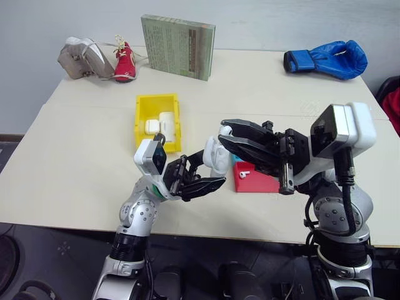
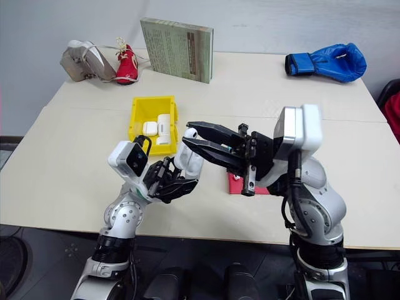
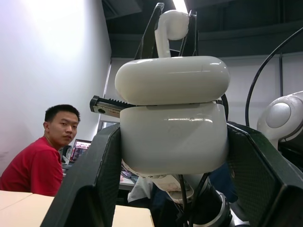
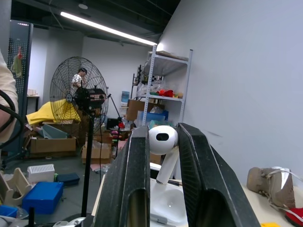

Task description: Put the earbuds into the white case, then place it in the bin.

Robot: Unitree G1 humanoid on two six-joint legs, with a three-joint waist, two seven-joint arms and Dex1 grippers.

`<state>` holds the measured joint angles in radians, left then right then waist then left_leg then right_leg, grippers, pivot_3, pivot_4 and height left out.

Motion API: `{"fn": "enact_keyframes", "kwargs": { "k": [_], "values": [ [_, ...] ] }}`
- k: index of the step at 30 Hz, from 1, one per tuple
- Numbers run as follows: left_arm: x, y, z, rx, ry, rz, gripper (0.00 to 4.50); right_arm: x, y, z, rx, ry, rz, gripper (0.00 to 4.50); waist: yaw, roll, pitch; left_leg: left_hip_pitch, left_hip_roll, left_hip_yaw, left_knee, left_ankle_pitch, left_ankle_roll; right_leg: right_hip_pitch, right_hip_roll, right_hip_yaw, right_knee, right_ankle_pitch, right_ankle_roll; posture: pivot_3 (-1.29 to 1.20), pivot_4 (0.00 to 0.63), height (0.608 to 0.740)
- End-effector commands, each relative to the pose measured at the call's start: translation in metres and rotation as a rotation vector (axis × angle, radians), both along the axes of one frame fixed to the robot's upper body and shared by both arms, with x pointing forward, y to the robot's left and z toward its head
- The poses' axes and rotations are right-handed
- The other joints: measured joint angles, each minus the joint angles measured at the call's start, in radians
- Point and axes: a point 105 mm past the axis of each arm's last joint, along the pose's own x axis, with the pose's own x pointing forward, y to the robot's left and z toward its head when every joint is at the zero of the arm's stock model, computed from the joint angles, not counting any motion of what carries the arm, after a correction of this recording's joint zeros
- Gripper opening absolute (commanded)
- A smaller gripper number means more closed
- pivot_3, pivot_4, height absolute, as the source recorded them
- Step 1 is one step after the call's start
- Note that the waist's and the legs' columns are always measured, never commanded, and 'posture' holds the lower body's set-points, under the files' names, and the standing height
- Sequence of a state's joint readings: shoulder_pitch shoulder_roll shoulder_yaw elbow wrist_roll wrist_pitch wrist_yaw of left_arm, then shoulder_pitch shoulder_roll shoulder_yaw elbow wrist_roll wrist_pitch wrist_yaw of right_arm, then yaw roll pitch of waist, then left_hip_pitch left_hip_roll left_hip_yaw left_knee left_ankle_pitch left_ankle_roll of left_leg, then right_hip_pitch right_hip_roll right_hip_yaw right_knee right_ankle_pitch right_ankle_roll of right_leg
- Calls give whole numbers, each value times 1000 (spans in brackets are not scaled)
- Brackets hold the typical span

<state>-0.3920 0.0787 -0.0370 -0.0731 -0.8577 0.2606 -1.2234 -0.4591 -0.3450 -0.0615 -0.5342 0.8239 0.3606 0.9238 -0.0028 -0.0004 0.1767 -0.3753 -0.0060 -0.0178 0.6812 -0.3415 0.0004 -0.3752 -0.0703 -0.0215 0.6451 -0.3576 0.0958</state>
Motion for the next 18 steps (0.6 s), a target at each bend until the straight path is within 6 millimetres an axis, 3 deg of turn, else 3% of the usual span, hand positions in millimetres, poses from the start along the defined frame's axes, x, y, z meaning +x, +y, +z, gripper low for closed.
{"fn": "enact_keyframes", "kwargs": {
  "k": [1, 18],
  "values": [
    [-8, -2, 12, -29, -57, -4, 2794, -1, -2, -4, 9, -16, -9, 423, 0, 0, 0, 0, 0, 0, 0, 0, 0, 0, 0, 0, 0, 0, 0, 0, 150, 740],
    [-10, -4, 12, -40, -71, 0, 2794, 14, -13, -37, -40, 14, -58, 423, 0, 0, 0, 0, 0, 0, 0, 0, 0, 0, 0, 0, -1, 0, 0, 0, 150, 740]
  ]
}}
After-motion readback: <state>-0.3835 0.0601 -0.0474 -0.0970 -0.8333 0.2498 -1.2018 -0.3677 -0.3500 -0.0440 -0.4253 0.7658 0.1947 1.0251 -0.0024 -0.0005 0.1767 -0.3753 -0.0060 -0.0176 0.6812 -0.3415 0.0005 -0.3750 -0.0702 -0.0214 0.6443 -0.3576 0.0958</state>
